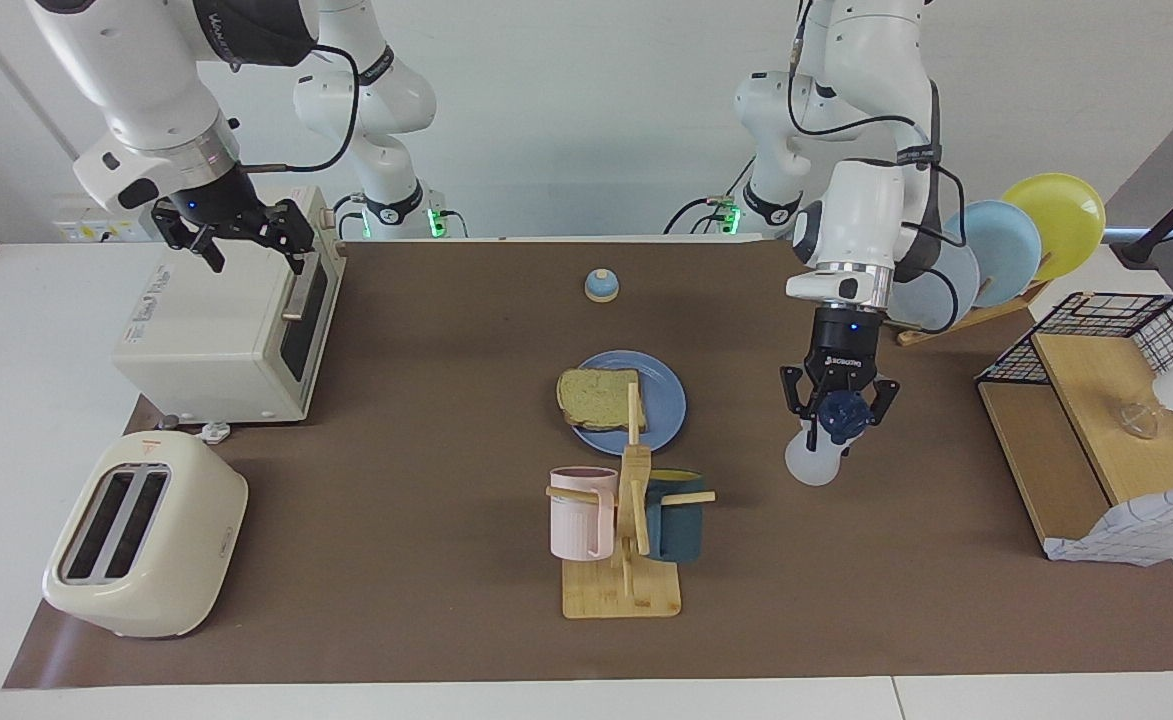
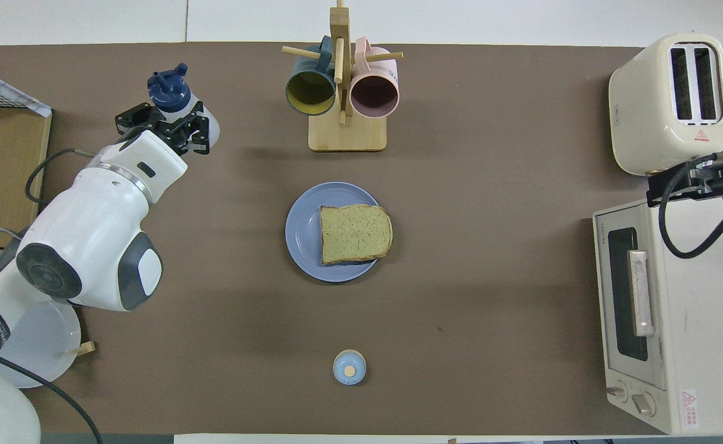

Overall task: Put bread on plate and add seasoning
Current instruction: 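Carry the bottle with the left gripper and lower it beside the mug stand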

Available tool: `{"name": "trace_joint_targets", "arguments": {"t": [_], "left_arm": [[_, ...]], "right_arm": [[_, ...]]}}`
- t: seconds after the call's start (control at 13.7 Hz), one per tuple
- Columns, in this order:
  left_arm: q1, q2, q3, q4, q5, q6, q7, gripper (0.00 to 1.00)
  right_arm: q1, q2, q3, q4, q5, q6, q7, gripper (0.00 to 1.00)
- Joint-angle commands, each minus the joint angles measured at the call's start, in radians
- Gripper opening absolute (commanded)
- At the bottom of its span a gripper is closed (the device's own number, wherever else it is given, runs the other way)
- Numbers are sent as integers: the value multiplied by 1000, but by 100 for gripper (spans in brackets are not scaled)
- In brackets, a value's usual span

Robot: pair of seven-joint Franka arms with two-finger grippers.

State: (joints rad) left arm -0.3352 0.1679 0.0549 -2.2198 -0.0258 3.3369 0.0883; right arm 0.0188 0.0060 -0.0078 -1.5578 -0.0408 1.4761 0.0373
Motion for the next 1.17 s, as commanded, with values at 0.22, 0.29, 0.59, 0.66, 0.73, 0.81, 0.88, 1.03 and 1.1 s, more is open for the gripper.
{"name": "trace_joint_targets", "arguments": {"t": [0.22,0.29,0.59,0.66,0.73,0.81,0.88,1.03,1.1], "left_arm": [[-7,113,6,-18,15,167,8,0],[-5,122,6,-15,32,167,8,0],[4,168,6,0,67,168,8,0],[-2,194,6,12,67,170,8,0],[-2,211,6,20,69,170,8,0],[-2,216,5,20,70,170,8,0],[-4,216,5,20,70,170,8,0],[-5,222,5,20,70,170,7,0],[-4,223,5,20,70,170,7,0]], "right_arm": [[-14,-11,5,-13,19,6,-25,100],[-14,-11,5,-13,19,6,-25,100],[-14,-11,5,-13,19,6,-25,100],[-14,-11,5,-15,19,6,-25,100],[-14,-11,5,-15,19,6,-25,100],[-14,-11,5,-13,19,6,-25,100],[-14,-11,5,-13,19,6,-25,100],[-14,-11,5,-13,19,6,-25,100],[-14,-11,5,-15,19,6,-25,100]]}}
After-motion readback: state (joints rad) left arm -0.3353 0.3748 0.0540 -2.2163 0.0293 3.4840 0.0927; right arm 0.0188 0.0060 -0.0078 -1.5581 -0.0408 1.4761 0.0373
